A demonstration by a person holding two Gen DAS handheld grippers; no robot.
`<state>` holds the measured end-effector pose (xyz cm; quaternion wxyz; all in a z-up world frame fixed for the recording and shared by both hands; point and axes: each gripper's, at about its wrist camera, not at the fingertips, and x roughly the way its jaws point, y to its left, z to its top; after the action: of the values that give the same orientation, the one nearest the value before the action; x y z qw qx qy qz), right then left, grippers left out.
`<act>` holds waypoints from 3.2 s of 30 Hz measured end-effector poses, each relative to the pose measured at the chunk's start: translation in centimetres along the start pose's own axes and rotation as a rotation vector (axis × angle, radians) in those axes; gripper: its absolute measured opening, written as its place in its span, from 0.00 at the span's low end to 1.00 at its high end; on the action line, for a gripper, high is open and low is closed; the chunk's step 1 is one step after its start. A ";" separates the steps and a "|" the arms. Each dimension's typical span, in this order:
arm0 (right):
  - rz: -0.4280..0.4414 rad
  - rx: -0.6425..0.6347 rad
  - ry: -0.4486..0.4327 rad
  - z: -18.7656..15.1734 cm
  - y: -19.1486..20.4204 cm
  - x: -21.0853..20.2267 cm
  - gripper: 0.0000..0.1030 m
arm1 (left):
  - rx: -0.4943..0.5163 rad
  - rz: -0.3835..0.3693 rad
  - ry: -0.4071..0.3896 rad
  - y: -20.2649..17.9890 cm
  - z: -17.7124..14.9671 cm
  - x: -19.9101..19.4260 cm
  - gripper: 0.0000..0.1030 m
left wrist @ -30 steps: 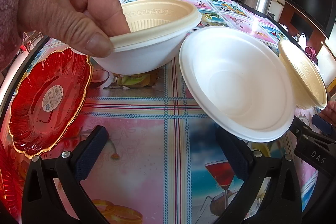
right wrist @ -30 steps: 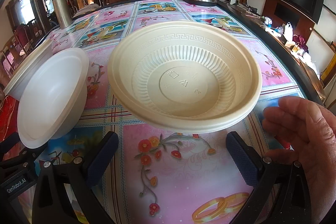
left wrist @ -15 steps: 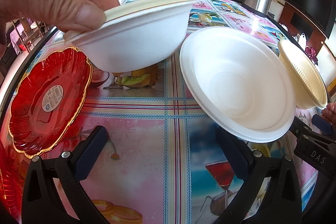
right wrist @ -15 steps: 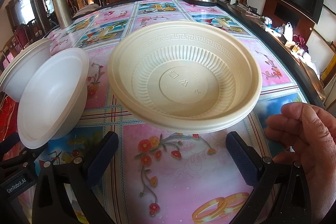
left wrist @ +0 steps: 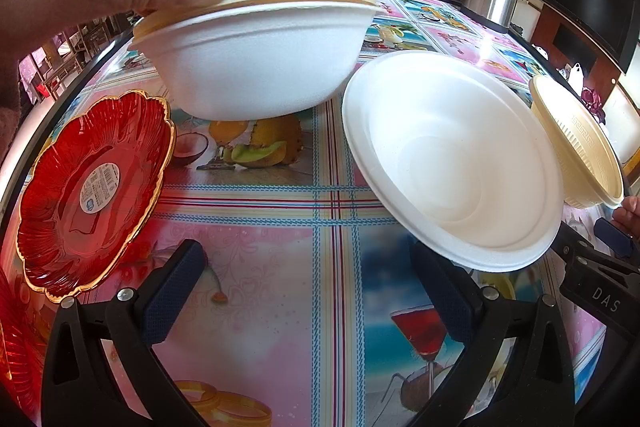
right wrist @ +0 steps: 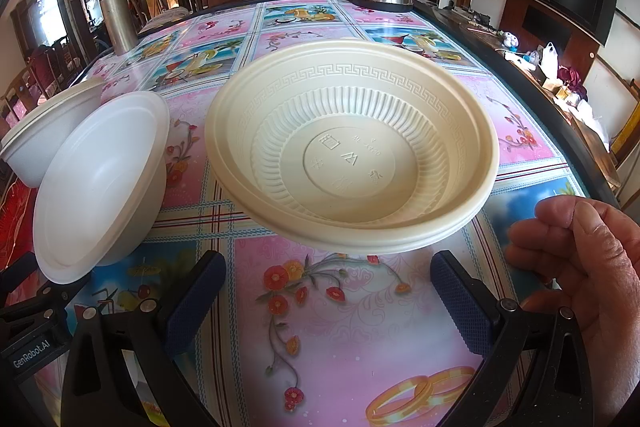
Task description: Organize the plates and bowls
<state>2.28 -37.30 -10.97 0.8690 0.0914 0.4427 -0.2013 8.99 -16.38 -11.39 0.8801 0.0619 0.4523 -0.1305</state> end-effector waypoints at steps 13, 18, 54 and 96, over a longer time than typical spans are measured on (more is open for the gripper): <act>0.000 0.000 0.000 0.0 0.0 0.0 1.00 | 0.000 0.000 0.000 0.0 0.0 0.0 1.00; 0.000 0.000 0.000 0.0 0.0 0.0 1.00 | 0.000 0.000 0.000 0.0 0.0 0.0 1.00; -0.001 0.000 0.000 0.0 0.0 0.0 1.00 | 0.000 0.001 0.000 0.1 0.0 0.0 1.00; -0.022 0.032 -0.001 -0.2 0.1 -0.3 1.00 | 0.000 0.000 -0.001 0.3 -0.3 -0.2 1.00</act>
<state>2.05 -37.04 -10.83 0.8653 0.1002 0.4402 -0.2180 8.75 -16.04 -11.38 0.8802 0.0620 0.4520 -0.1304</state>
